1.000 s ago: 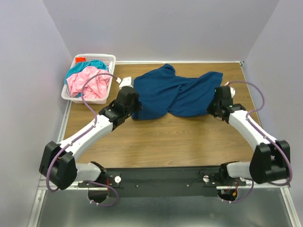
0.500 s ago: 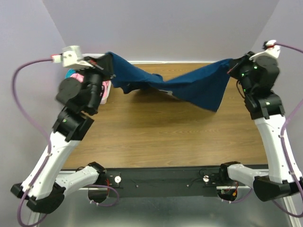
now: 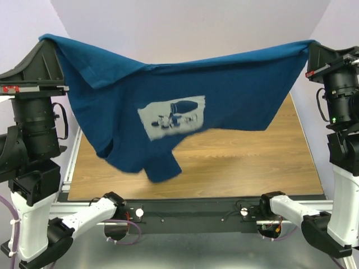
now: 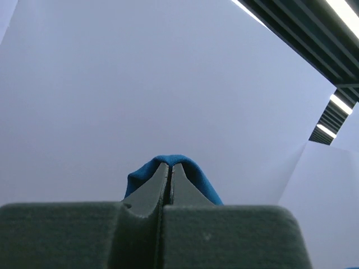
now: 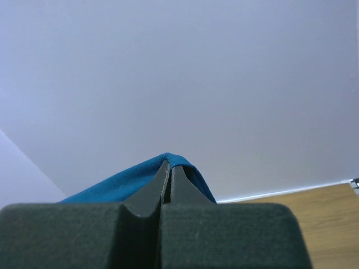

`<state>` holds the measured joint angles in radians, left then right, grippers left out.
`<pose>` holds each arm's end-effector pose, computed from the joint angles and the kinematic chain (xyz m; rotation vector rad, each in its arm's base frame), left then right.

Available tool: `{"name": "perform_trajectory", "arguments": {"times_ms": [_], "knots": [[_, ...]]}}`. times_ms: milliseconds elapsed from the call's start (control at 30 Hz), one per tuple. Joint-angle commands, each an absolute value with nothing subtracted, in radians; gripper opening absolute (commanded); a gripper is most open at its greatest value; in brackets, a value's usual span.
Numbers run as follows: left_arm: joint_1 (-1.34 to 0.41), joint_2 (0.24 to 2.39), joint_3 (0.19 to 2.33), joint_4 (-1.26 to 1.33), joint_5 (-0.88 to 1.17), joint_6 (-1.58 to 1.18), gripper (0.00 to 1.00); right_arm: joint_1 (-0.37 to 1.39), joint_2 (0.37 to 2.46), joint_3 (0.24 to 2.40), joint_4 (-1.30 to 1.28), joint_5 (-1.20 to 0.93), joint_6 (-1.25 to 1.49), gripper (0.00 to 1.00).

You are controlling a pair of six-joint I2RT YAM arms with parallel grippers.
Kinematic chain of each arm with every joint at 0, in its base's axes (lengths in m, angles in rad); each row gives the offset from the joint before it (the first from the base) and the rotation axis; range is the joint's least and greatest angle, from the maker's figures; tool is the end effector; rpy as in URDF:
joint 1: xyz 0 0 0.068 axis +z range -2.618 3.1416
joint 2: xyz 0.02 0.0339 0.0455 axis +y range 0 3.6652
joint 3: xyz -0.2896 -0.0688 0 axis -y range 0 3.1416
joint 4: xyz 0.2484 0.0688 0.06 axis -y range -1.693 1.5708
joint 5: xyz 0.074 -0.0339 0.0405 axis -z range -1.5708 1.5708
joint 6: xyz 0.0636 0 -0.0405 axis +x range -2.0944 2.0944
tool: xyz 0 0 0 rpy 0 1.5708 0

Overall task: Fold and stack the t-shirts
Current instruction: Flatten the tshirt out

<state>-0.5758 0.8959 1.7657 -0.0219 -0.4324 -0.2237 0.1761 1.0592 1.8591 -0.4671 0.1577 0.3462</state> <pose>0.0485 0.0003 0.6669 -0.2865 0.7844 -0.5973 0.1372 0.0143 0.6307 0.2428 1.2262 0.3555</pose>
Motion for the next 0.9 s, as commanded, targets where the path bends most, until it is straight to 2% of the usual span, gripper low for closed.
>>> {"name": "perform_trajectory", "arguments": {"times_ms": [0,200,400,500,600,667,733,867], "knots": [[-0.571,1.004,1.807,-0.005,-0.482,-0.144,0.00,0.178,1.144,1.899,-0.509,0.161,0.298,0.01],[-0.557,1.226,1.902,0.058,-0.600,-0.092,0.00,0.176,1.331,1.940,-0.508,0.205,0.244,0.01],[-0.393,1.524,2.125,-0.023,-0.415,-0.158,0.00,0.135,1.550,2.097,-0.499,0.259,0.183,0.01],[-0.304,1.691,2.416,-0.087,-0.260,-0.196,0.00,0.095,1.687,2.276,-0.497,0.219,0.147,0.01],[-0.273,1.770,2.567,-0.120,-0.193,-0.198,0.00,0.083,1.733,2.362,-0.497,0.204,0.129,0.01],[-0.272,1.737,2.516,-0.082,-0.170,-0.190,0.00,0.078,1.740,2.394,-0.497,0.186,0.118,0.01],[-0.272,1.637,2.366,0.023,-0.146,-0.189,0.00,0.078,1.723,2.395,-0.495,0.183,0.120,0.01],[-0.272,1.494,2.170,0.046,-0.140,-0.176,0.00,0.077,1.622,2.237,-0.494,0.123,0.117,0.01]]}}
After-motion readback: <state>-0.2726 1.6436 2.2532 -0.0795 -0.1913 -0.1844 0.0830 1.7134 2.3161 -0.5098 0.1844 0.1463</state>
